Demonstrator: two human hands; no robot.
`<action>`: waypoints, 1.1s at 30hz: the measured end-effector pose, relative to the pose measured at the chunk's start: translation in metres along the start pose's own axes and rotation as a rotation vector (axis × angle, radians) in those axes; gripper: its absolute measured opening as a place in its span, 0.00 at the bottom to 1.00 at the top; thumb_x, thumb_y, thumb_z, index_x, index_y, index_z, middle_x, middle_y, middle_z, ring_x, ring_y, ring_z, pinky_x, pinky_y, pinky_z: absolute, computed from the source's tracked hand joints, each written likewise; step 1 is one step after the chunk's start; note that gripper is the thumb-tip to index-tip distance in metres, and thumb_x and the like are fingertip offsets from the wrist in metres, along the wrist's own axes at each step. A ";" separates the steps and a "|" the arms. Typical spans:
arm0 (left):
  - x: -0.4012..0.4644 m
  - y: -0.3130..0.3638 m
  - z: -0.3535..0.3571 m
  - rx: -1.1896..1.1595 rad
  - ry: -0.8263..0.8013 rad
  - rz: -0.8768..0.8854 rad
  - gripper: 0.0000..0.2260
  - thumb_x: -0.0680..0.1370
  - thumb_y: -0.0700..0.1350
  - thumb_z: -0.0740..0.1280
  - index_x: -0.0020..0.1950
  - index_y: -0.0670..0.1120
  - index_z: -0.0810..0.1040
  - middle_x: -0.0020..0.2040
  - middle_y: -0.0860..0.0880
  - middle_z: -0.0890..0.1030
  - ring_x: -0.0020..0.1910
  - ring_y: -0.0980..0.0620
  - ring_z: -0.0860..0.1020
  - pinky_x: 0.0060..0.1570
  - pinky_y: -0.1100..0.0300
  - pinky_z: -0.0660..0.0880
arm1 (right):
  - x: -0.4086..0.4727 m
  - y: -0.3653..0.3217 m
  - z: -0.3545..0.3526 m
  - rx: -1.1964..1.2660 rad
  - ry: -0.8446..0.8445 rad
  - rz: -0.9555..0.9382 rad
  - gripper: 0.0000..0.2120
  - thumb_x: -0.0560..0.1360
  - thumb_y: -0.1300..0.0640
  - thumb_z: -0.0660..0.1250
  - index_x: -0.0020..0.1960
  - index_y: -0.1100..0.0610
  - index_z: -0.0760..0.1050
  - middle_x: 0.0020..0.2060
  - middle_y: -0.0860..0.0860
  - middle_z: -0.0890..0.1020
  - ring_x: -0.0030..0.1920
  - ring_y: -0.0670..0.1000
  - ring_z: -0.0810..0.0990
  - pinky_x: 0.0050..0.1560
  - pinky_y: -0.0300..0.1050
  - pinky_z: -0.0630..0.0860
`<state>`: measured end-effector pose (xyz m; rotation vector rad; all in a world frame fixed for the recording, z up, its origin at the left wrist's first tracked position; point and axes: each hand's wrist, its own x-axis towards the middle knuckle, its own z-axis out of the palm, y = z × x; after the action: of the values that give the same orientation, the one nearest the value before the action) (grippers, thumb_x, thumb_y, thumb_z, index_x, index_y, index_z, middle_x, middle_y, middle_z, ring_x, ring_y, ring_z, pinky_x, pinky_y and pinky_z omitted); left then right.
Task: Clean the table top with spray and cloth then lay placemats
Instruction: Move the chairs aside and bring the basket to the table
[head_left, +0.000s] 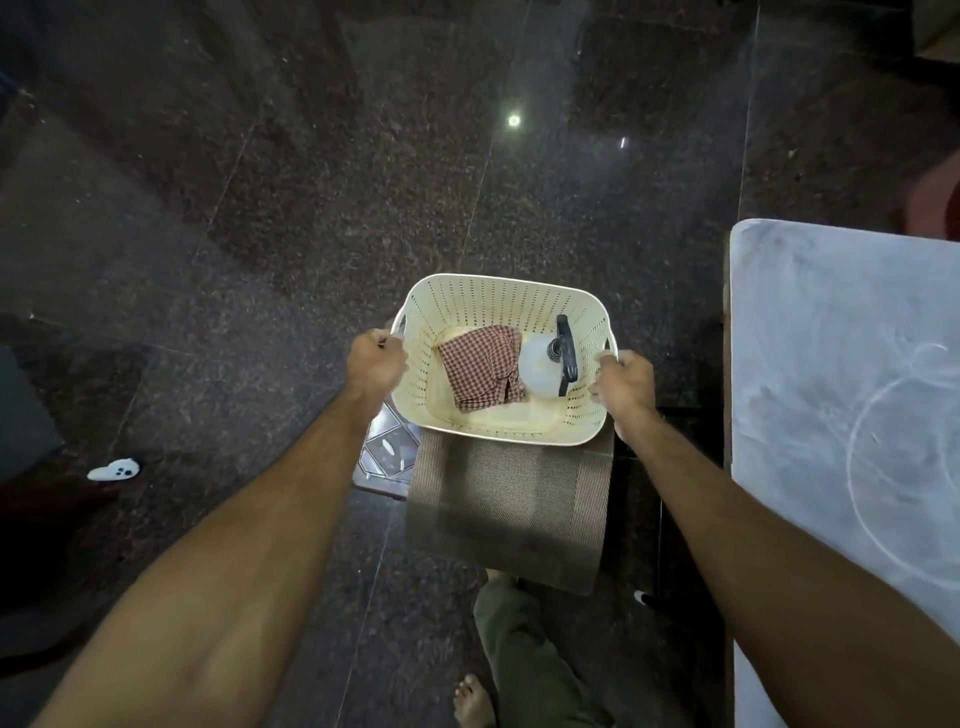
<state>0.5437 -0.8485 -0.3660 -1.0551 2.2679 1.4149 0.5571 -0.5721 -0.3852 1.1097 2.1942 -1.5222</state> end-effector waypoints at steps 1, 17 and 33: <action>-0.002 0.002 0.000 -0.038 -0.003 -0.010 0.07 0.82 0.40 0.62 0.51 0.39 0.78 0.36 0.48 0.77 0.33 0.53 0.76 0.31 0.65 0.74 | -0.001 0.000 -0.001 0.033 0.000 0.007 0.10 0.81 0.58 0.61 0.55 0.61 0.78 0.37 0.51 0.78 0.36 0.50 0.77 0.36 0.45 0.75; -0.092 -0.003 -0.047 -0.234 -0.054 0.053 0.16 0.84 0.48 0.58 0.39 0.45 0.72 0.33 0.50 0.71 0.30 0.55 0.67 0.29 0.62 0.65 | -0.083 -0.018 -0.052 0.079 0.006 -0.093 0.16 0.80 0.54 0.61 0.34 0.57 0.70 0.31 0.52 0.75 0.33 0.51 0.73 0.31 0.44 0.65; -0.258 -0.043 -0.080 -0.245 -0.201 0.185 0.13 0.83 0.45 0.60 0.38 0.46 0.73 0.32 0.51 0.71 0.28 0.56 0.66 0.30 0.62 0.64 | -0.239 0.054 -0.168 0.161 0.098 -0.190 0.14 0.79 0.56 0.62 0.34 0.55 0.70 0.27 0.49 0.68 0.26 0.48 0.64 0.27 0.43 0.61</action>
<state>0.7661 -0.8149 -0.2104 -0.7403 2.1318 1.8224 0.7927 -0.5212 -0.2117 1.0684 2.3345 -1.7872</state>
